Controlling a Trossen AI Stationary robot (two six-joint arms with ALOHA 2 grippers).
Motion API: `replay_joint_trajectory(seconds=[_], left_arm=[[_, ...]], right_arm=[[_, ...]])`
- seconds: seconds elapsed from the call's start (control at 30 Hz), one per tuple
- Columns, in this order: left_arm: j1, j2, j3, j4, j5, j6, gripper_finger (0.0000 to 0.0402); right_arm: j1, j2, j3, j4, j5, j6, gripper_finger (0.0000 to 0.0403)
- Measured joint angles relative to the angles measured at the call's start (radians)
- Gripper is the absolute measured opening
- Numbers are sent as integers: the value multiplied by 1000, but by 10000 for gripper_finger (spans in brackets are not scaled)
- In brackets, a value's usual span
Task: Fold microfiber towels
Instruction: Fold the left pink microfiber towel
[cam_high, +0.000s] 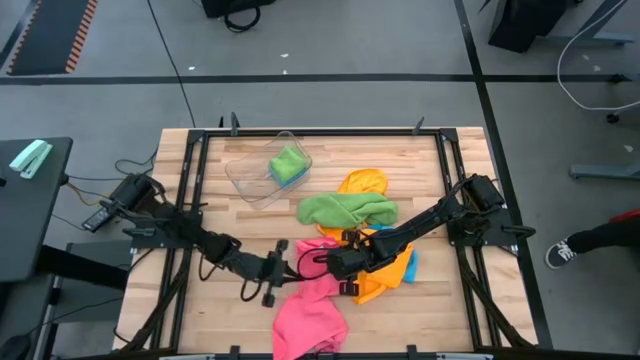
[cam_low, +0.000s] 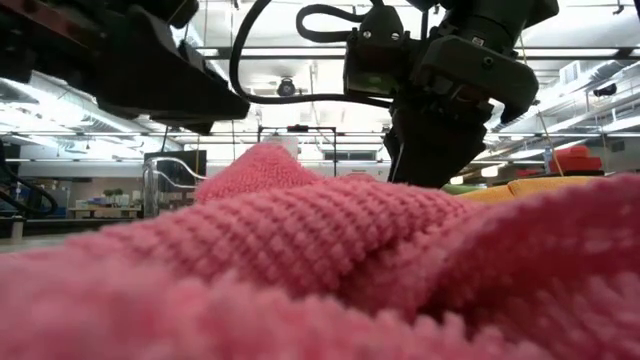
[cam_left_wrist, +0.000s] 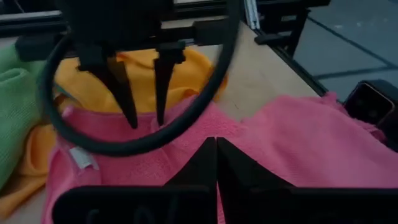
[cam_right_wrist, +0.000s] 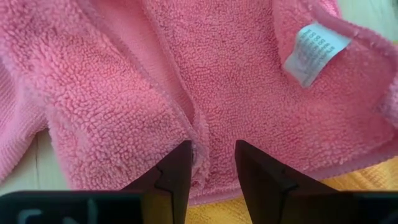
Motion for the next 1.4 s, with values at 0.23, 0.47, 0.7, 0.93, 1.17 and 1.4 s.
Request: replay_joint_trajectory(seconds=[0.23,0.47,0.7,0.93,1.17,1.4], left_arm=[[0,12,32,1,8,-83,89],[17,44,41,0,65,-131,191],[58,108,40,10,73,-175,188],[59,109,40,11,132,-184,157],[69,116,40,20,222,-215,121],[94,116,40,-3,214,-208,35]], right_arm=[[0,0,0,11,6,0,133],[0,0,0,13,23,0,133],[0,0,0,12,23,0,133],[0,0,0,12,23,0,133],[0,0,0,15,23,3,133],[0,0,0,15,23,12,133]])
